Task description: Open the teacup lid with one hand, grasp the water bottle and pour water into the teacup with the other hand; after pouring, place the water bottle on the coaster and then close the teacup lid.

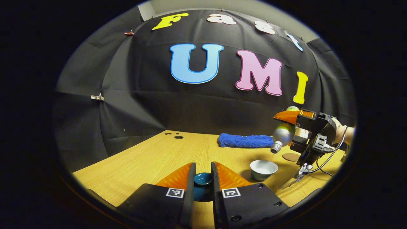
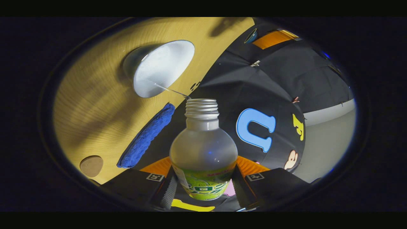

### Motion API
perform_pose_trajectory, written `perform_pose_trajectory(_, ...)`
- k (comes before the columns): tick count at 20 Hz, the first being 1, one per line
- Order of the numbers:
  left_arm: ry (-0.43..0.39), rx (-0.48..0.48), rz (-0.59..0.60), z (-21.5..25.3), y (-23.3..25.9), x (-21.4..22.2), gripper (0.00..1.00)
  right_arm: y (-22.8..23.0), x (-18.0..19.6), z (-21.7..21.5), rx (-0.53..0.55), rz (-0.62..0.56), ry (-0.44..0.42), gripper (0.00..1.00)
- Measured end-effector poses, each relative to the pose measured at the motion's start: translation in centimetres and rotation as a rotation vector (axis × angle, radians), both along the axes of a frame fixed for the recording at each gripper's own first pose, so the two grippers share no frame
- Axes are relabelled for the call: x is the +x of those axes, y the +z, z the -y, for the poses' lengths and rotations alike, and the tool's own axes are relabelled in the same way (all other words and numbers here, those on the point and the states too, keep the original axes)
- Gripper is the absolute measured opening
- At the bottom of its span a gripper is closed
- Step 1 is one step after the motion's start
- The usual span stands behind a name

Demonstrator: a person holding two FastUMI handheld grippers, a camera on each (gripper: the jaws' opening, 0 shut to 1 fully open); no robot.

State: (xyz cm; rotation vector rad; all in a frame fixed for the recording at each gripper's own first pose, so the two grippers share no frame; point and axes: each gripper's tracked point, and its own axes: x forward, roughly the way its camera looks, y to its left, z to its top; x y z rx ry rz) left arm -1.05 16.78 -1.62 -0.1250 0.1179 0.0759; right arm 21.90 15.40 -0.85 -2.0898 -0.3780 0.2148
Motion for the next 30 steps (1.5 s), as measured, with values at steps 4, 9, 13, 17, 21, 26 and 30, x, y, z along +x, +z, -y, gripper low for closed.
perform_pose_trajectory(4,0.006,0.003,-0.006,-0.2,-0.1,-0.2,0.29,0.1,0.0,-0.1,0.001,-0.002,0.001,0.78)
perform_pose_trajectory(9,0.007,0.001,-0.010,-0.3,-0.1,-0.3,0.29,0.2,0.0,0.0,-0.003,0.006,0.003,0.78)
perform_pose_trajectory(13,0.008,0.001,-0.010,-0.2,-0.1,-0.2,0.29,0.4,0.0,0.0,0.001,0.011,-0.001,0.78)
perform_pose_trajectory(17,0.005,0.002,-0.010,-0.1,-0.1,-0.3,0.29,0.1,-0.2,-0.1,0.025,-0.004,0.000,0.78)
perform_pose_trajectory(21,0.004,0.002,-0.010,0.1,0.1,-0.3,0.29,0.4,-0.2,0.0,0.027,0.006,-0.001,0.78)
perform_pose_trajectory(26,0.007,0.008,-0.009,0.4,0.4,-0.6,0.30,-0.3,-0.7,1.6,0.172,-0.080,-0.057,0.82)
perform_pose_trajectory(30,-0.001,0.018,-0.003,1.2,1.2,-0.5,0.29,-2.0,-2.0,1.8,0.482,-0.268,-0.108,0.78)
